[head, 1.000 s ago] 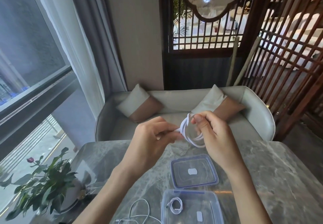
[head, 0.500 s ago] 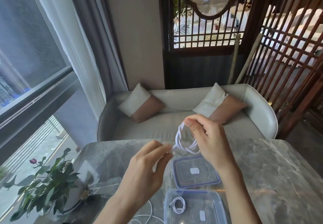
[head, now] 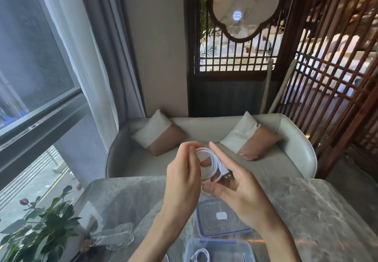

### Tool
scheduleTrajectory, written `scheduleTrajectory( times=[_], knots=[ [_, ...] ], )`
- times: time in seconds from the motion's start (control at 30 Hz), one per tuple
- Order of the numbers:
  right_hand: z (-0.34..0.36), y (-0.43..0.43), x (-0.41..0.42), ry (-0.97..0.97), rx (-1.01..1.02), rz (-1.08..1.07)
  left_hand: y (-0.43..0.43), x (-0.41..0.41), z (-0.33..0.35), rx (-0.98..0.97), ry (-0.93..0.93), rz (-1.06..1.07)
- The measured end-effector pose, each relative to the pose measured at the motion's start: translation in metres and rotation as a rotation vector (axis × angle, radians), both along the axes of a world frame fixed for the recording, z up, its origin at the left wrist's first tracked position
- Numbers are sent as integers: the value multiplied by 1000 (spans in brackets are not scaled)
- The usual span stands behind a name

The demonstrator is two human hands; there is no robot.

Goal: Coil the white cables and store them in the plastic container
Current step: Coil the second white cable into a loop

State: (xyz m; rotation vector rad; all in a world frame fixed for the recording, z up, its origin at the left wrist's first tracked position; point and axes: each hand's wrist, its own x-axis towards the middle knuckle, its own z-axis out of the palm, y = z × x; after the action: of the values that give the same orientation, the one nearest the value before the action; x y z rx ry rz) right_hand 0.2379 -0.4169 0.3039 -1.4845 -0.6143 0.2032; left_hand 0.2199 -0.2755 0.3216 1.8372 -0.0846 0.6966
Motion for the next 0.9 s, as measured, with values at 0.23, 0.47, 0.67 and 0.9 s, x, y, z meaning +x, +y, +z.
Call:
scheduleTrajectory(
  times=[0.23, 0.47, 0.67, 0.9],
  knots=[
    [-5, -8, -1, -155, 8, -311, 2, -8, 4, 176, 0, -233],
    [-7, -6, -2, -42, 77, -223, 17, -3, 3, 138, 109, -379],
    [-5, -13, 3, 11, 10, -280, 41, -2, 5, -89, 301, -743],
    [-5, -6, -1, -51, -24, -374, 40, 1, -4, -27, 204, -577]
  ],
)
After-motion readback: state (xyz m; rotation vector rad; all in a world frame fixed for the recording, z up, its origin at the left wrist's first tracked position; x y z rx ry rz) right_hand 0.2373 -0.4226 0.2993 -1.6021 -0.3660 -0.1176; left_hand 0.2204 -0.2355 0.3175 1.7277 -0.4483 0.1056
